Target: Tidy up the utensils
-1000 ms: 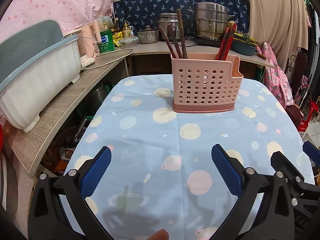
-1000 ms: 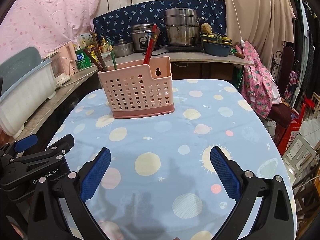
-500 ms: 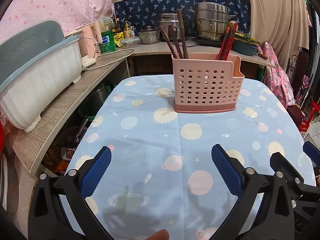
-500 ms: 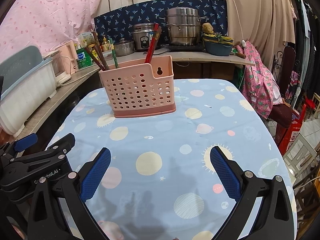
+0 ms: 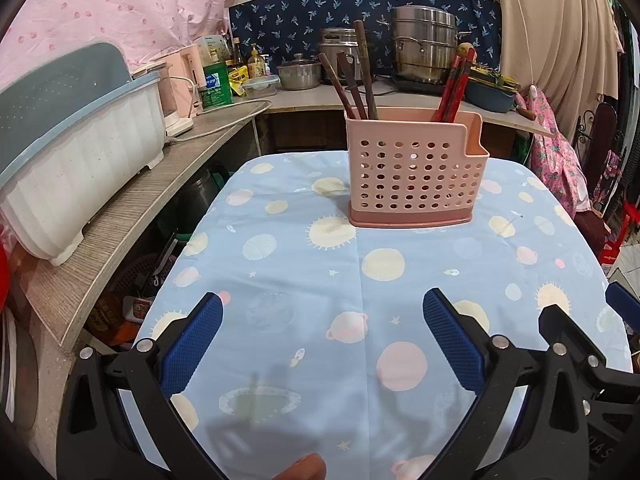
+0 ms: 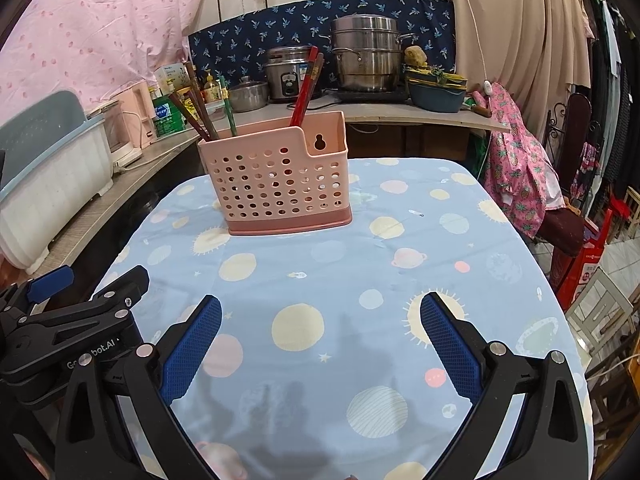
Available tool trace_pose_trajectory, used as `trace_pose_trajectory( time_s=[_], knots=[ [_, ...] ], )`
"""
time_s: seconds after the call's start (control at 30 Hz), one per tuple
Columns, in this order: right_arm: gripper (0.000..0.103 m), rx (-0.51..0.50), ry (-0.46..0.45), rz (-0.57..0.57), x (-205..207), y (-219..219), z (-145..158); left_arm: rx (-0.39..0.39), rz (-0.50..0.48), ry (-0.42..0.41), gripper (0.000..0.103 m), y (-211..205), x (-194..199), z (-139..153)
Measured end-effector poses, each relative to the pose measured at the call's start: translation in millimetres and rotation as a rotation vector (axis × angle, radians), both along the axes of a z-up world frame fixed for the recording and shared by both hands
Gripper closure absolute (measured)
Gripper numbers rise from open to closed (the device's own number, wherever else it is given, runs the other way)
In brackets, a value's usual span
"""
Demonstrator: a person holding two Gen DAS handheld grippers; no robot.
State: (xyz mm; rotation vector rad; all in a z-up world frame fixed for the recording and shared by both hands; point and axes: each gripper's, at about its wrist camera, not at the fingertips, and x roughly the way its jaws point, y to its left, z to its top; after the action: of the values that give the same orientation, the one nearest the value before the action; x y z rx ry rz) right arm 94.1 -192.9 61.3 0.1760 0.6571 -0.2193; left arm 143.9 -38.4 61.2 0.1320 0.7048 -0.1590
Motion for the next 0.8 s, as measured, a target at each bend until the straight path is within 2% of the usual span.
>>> trace_pose_trajectory(
  time_s=[0.8],
  knots=[
    [0.007, -0.001, 0.000, -0.002, 0.3, 0.8, 0.4, 0.011, 0.003, -0.013, 0.007, 2.7, 0.8, 3.3]
  ],
)
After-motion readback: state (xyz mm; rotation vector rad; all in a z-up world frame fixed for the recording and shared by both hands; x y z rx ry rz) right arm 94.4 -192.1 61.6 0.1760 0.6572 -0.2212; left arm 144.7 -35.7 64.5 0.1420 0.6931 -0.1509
